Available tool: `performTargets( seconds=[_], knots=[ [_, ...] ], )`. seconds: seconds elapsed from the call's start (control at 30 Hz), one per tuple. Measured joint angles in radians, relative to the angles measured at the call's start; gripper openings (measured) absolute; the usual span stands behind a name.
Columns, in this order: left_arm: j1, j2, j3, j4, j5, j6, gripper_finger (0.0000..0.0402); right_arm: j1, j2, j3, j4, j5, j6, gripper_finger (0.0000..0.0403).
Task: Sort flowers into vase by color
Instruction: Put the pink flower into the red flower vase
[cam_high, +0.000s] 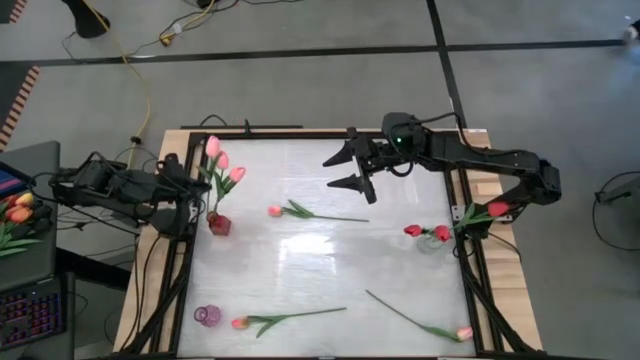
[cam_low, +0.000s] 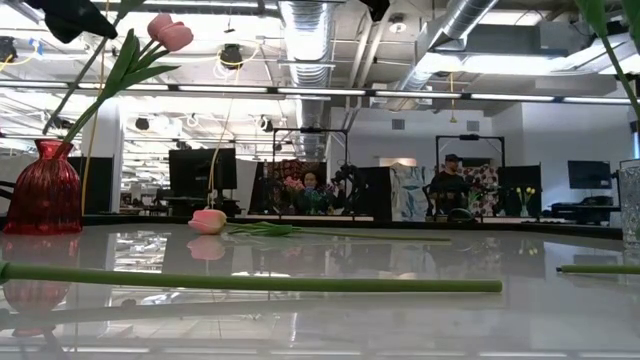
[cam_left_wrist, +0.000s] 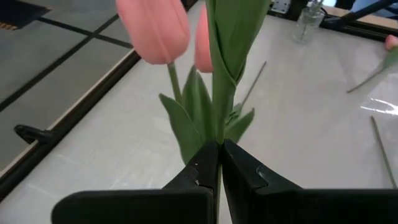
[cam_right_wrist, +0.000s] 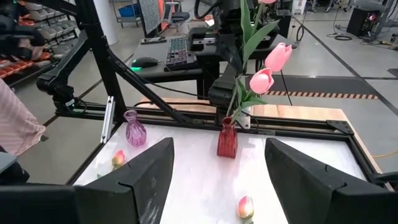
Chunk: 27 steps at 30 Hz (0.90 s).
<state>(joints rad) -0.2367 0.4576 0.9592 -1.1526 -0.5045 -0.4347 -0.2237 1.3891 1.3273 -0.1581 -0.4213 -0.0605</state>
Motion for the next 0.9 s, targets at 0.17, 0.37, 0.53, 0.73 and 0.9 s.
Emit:
performTargets(
  seconds=[0.17,0.37,0.53,0.73,0.9],
  knots=[
    [0.0,0.0,0.0,0.0,-0.018,-0.008,0.0,0.0,0.0,0.0,-0.011,0.0,0.0,0.028],
    [0.0,-0.007,-0.036,0.006,-0.02,-0.03,0.0,0.0,0.0,0.0,-0.014,0.0,0.0,0.028],
    [0.0,-0.034,-0.119,0.042,-0.011,-0.033,0.0,0.001,0.0,0.0,-0.014,0.0,0.0,0.028],
    [0.0,-0.078,-0.152,0.061,0.001,-0.039,0.0,0.001,0.0,0.0,-0.014,0.0,0.0,0.028],
    [0.0,-0.114,-0.18,0.061,0.033,-0.042,0.0,0.0,0.0,0.0,-0.014,0.0,0.0,0.028]
  ],
)
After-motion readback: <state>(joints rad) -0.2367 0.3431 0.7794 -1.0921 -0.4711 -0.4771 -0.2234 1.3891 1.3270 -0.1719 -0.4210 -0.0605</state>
